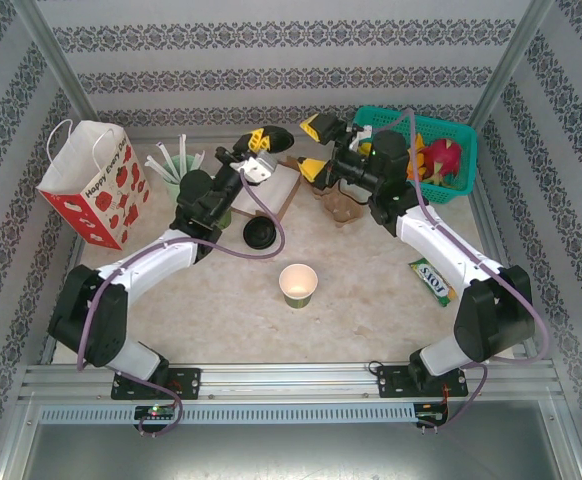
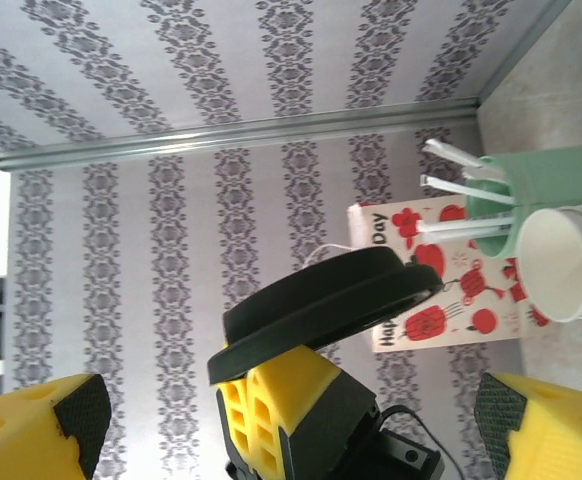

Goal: Pack the takeout coffee

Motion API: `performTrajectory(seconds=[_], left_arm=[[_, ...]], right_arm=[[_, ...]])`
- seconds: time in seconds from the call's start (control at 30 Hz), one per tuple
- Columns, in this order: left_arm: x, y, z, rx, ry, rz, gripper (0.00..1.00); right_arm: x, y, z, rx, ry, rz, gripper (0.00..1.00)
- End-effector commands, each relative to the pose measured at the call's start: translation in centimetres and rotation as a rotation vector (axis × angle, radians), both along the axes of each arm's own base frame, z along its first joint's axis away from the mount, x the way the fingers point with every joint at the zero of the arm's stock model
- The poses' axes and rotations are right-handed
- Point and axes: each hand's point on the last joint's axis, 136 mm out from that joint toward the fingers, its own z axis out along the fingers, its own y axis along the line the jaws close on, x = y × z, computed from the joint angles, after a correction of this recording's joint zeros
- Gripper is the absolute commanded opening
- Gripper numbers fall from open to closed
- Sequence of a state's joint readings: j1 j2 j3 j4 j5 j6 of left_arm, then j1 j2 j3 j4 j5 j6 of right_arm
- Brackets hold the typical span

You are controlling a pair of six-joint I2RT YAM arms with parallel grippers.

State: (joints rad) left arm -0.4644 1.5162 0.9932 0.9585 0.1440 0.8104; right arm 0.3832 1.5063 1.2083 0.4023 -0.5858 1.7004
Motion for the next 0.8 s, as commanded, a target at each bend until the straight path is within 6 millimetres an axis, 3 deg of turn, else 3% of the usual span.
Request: performTrajectory(seconds=[0.0, 0.13, 0.23, 0.43, 0.6, 0.77], left_arm=[[-2.6, -1.2, 4.0, 0.081, -0.310, 0.015, 0.00], [-3.4, -2.5, 4.6, 0.128, -0.449, 0.015, 0.00], [-3.9, -3.0, 4.9, 0.148, -0.527, 0.018, 0.00], [-4.4, -5.7, 2.8, 0.328, -0.647, 0.038, 0.00], [-4.7, -5.3, 4.0, 0.309, -0.663, 0.049, 0.00], [-5.1, -5.0, 4.5, 0.307, -0.674, 0.056, 0.00]], right_arm=[[-0.9, 0.7, 4.0, 0.125, -0.025, 0.047, 0.95], [-0.8, 1.3, 5.3, 0.205, -0.037, 0.078, 0.94], [-0.4, 1.0, 4.8, 0.223, -0.034, 0.059, 0.93], [-0.1, 1.0, 5.4, 0.260, -0.054, 0.059, 0.88], [0.5, 0.1, 3.9, 0.264, -0.015, 0.004, 0.86], [0.9, -0.7, 3.8, 0.298, -0.030, -0.032, 0.81]])
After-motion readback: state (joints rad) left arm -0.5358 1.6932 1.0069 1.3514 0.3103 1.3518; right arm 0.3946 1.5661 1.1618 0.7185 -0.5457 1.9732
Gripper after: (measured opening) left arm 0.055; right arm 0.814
